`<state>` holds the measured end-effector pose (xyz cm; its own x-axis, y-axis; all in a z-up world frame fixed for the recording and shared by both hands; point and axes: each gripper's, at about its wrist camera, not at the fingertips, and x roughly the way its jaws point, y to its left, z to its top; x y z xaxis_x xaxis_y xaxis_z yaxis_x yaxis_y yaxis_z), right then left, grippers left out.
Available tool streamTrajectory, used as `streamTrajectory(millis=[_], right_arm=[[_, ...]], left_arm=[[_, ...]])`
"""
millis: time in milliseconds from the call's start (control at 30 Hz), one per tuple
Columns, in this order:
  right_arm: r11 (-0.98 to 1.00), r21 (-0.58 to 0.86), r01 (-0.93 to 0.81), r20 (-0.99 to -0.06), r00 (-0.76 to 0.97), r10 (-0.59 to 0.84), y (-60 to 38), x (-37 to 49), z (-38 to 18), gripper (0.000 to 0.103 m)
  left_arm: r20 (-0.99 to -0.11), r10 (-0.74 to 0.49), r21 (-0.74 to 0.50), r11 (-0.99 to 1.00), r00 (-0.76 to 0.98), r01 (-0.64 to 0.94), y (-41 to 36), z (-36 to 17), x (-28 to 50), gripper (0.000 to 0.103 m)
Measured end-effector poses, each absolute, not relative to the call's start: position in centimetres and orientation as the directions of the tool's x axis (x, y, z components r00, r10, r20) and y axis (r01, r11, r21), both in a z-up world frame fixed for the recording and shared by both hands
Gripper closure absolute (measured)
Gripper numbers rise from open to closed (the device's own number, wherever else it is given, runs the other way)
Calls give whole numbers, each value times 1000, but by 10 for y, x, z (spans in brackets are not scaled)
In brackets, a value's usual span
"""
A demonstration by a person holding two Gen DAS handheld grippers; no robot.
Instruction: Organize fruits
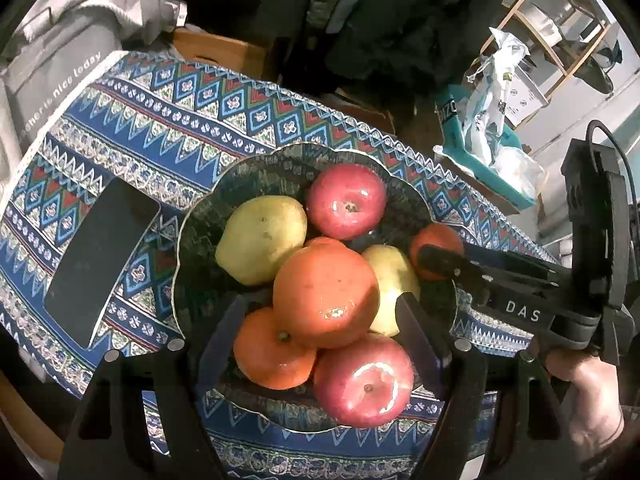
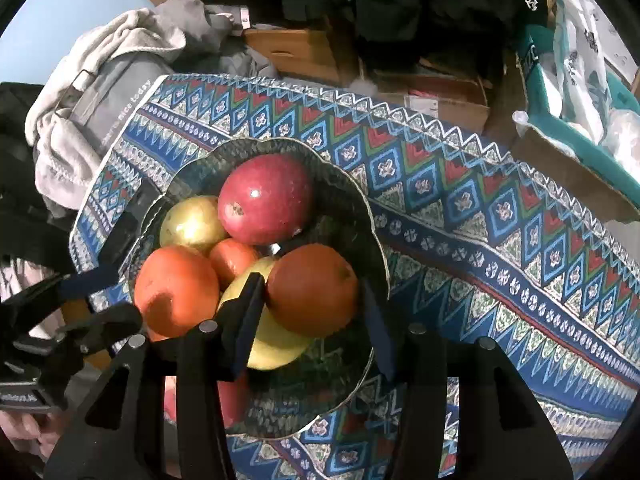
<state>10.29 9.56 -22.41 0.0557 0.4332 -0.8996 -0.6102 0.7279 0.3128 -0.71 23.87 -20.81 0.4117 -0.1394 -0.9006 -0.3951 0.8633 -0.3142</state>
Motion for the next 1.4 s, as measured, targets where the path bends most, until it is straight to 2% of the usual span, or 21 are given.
streamTrajectory(millis=[367, 767, 900, 1400], right_arm=[[725, 322, -608, -879, 92, 468, 85, 96, -195, 52], [737, 283, -613, -839, 215, 500, 48, 73, -126, 46], [744, 269, -612, -829, 247, 502, 33, 64, -109, 45], [749, 198, -632, -767, 376, 520, -7, 27, -42, 31]], left_arm=[[-892, -96, -288, 874, 441, -392, 239, -191, -15, 24], [-857, 28, -166, 930, 514, -327, 215, -132, -25, 21], [-848, 29, -163, 935, 529, -314, 210, -118, -30, 21], [-787, 75, -110, 960, 612, -258, 174, -56, -49, 12]])
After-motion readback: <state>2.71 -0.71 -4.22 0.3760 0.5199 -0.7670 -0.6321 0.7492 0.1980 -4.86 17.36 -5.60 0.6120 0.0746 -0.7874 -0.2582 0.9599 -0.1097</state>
